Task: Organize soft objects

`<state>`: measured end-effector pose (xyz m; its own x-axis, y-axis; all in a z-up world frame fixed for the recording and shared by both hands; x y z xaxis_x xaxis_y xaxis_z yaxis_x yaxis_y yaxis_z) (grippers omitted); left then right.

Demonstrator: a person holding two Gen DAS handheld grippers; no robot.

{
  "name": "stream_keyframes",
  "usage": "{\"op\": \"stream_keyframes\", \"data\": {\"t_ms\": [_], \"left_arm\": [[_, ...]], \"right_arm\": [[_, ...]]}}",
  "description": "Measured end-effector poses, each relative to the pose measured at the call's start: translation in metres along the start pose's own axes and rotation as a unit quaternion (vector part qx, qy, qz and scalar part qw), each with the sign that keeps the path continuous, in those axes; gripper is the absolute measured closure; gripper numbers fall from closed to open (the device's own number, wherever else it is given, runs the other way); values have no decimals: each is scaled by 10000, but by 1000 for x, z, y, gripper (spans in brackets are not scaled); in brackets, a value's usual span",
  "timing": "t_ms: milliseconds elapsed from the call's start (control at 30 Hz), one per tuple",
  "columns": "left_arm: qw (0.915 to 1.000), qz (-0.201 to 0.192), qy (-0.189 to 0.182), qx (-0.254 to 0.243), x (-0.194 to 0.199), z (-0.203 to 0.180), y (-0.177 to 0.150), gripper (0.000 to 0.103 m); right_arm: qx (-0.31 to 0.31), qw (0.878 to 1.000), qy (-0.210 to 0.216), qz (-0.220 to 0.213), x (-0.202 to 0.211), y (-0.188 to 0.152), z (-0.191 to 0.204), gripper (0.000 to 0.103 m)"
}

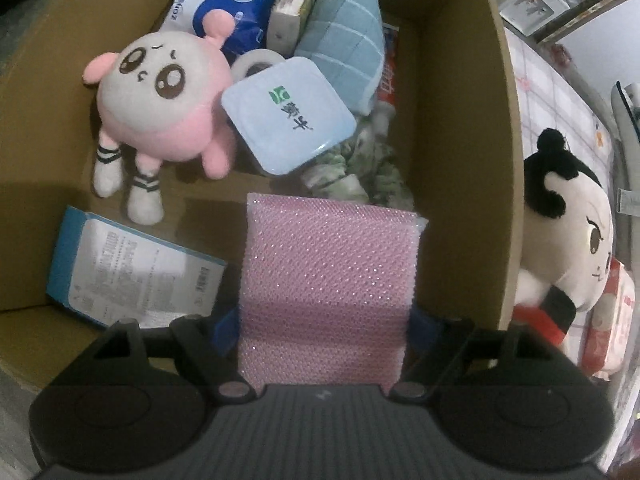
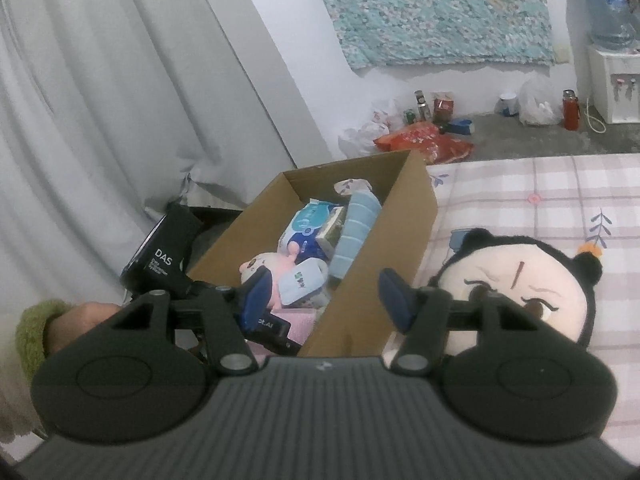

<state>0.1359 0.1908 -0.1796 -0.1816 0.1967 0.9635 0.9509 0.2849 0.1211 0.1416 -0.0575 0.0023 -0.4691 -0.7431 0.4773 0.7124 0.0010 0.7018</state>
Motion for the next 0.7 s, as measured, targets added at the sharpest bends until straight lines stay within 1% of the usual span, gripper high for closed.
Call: {"op": "stream_keyframes", "data": {"t_ms": [167,233,400,467,567,633,700], "left_arm": [[9999,89,-116,-35,0,-4,-2,14],[9996,117,-266,2,2,-6,-2,12],[9992,-78,-390,-18,19,-5,-6,12],[9988,-239,-418,-20,31,-4,-8,12],[9970,-684,-348,-102,56,-1,-12,11],[9935,-1081,-262,-246,77,-2,-16,9],[9880,-1485,-176,-393,96,-6,-22,7]], "right_arm": [[9,10000,-25,-39,2,0,0,41],[27,10000,-41,-56,4,0,3,40],[48,9999,-93,-105,8,0,8,38],[81,9998,-114,-142,11,0,13,37],[124,9996,-151,-196,16,0,19,32],[123,9995,-178,-223,20,-2,23,29],[134,9994,-226,-237,25,-5,27,23]]}}
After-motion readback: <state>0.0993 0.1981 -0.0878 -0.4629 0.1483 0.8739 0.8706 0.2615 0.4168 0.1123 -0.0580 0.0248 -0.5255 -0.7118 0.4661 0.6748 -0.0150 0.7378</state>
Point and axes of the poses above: each gripper's, at about its wrist camera, not at the fingertips, and x roughly against the way its jaws point, z to its left, y to its top, the point moved 8 cm from there along -x, roughly the way its jaws point, and after that the axes turned 6 degrees about -x, right-handed, at the moved point
